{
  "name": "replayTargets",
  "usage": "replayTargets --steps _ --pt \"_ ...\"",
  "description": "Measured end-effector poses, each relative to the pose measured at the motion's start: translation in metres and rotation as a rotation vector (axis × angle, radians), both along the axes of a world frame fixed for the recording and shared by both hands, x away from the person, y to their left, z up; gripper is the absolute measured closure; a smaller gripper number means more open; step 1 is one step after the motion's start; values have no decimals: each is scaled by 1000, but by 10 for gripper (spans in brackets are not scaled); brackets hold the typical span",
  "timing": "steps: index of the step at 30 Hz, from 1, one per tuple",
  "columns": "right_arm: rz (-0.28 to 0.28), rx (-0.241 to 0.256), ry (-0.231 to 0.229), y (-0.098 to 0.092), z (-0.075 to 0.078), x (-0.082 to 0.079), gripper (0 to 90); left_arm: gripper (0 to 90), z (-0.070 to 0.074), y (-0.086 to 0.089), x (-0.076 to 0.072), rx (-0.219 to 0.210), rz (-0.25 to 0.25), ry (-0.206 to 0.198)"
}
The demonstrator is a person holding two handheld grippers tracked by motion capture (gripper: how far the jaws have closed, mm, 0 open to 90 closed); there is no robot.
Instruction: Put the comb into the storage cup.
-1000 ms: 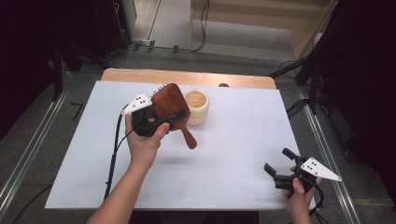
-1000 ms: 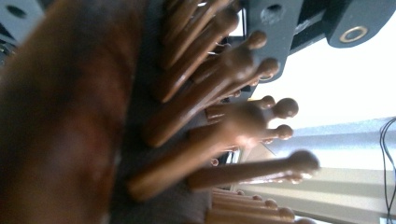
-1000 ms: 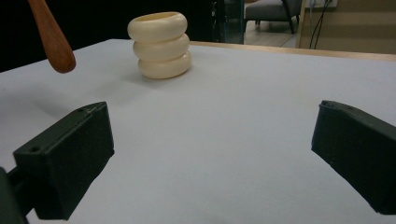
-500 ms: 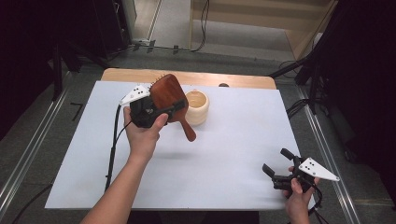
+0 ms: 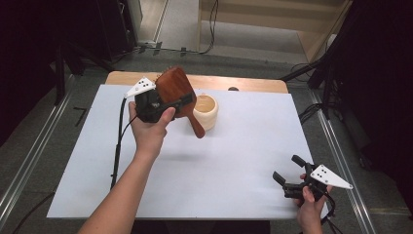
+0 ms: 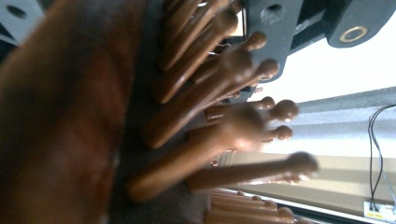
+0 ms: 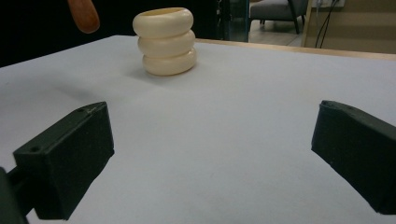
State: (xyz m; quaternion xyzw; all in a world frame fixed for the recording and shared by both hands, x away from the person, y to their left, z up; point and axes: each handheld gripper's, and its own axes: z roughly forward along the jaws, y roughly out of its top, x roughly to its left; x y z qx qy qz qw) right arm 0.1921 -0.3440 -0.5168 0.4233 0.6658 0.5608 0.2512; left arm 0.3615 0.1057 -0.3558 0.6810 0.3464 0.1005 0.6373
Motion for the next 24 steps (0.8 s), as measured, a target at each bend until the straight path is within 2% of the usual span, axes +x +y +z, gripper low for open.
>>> replayTargets --steps 9,14,24 --pt "4 0 -6 1 0 0 0 526 3 -8 9 13 -8 -1" --pt "4 -4 -3 1 0 0 0 526 5 -9 15 -3 -3 4" --pt "5 -6 -2 1 0 0 0 526 11 -11 23 -5 5 -6"
